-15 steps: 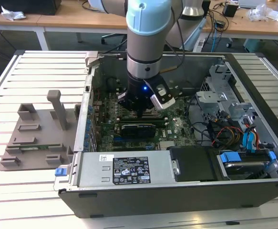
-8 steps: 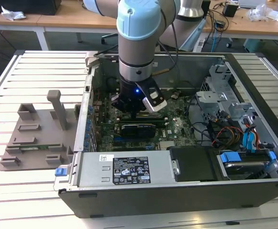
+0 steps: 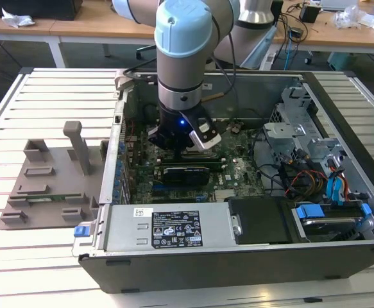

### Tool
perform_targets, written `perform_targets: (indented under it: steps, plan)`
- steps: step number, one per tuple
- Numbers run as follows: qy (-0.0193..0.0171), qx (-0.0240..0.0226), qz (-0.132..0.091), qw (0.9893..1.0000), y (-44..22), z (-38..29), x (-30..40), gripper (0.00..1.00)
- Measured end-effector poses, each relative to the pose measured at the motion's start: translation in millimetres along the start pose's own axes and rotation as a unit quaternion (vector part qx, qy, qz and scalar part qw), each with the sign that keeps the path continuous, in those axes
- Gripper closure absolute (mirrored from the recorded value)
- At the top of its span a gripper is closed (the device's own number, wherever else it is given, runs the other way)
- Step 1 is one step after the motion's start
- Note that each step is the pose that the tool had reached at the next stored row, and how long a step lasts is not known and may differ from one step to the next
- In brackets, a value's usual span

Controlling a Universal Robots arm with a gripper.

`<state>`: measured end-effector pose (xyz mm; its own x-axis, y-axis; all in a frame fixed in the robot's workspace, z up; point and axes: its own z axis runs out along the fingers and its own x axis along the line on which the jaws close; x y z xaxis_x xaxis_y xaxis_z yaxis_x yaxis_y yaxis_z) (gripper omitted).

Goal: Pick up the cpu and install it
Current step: 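Install the second cpu locking lever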

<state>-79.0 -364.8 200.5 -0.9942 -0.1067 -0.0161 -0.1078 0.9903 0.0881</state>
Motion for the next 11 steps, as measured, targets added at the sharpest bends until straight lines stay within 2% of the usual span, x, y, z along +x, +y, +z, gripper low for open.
perform_targets:
  steps: [5,8,9,11]
  plan:
    - [0.0001,-0.0005,-0.003,1.0000,0.2,-1.0,1.8,0.89]
    - [0.0002,0.0004,-0.003,1.0000,1.4,-6.6,1.3,0.89]
    - [0.0003,0.0010,-0.003,1.0000,2.5,-9.4,-0.1,0.89]
    - [0.0027,0.0017,-0.003,1.0000,4.0,-10.1,-8.0,0.89]
